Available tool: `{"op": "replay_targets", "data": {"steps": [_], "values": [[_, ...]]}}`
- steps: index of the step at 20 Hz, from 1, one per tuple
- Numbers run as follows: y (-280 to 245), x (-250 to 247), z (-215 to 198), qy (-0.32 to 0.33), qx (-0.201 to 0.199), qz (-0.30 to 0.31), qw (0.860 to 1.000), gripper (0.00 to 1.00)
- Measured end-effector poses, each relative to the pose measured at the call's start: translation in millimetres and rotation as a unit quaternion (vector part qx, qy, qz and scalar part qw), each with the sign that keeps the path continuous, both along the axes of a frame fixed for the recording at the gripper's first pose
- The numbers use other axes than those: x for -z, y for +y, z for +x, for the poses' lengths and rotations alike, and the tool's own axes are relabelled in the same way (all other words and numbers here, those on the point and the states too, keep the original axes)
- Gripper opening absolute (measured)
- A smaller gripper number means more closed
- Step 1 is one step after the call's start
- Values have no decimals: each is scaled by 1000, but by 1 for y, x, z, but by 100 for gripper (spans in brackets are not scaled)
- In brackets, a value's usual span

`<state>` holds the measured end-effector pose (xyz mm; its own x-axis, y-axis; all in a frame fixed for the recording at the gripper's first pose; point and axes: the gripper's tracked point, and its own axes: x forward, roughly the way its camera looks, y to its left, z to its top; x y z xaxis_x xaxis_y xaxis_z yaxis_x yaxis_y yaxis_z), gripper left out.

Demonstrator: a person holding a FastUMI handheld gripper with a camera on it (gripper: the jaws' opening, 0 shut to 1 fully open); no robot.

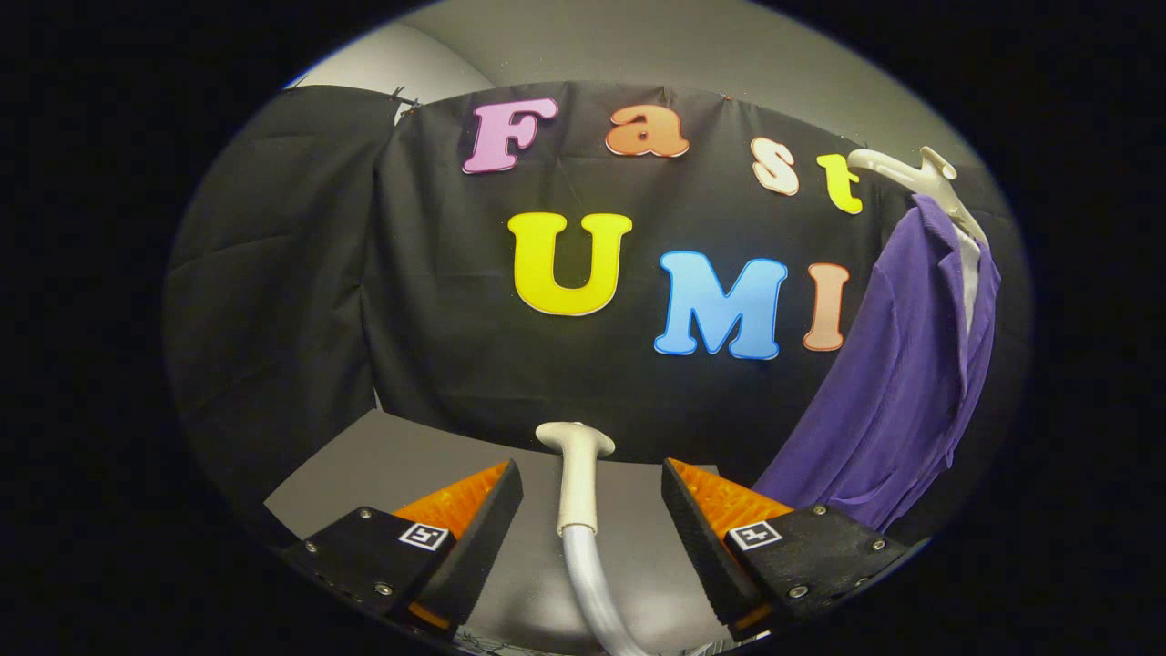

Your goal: Iron the clothes twice with a garment steamer, once on the left side and once on the right side.

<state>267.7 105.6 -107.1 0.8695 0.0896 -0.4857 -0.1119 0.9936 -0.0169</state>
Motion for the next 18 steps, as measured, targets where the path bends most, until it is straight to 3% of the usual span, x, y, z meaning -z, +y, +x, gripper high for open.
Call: {"op": "replay_targets", "data": {"steps": [7, 14, 18], "values": [[18, 41, 53, 100, 61, 79, 990, 95], [12, 120, 73, 227, 63, 46, 971, 93], [26, 145, 63, 274, 74, 110, 953, 86]]}}
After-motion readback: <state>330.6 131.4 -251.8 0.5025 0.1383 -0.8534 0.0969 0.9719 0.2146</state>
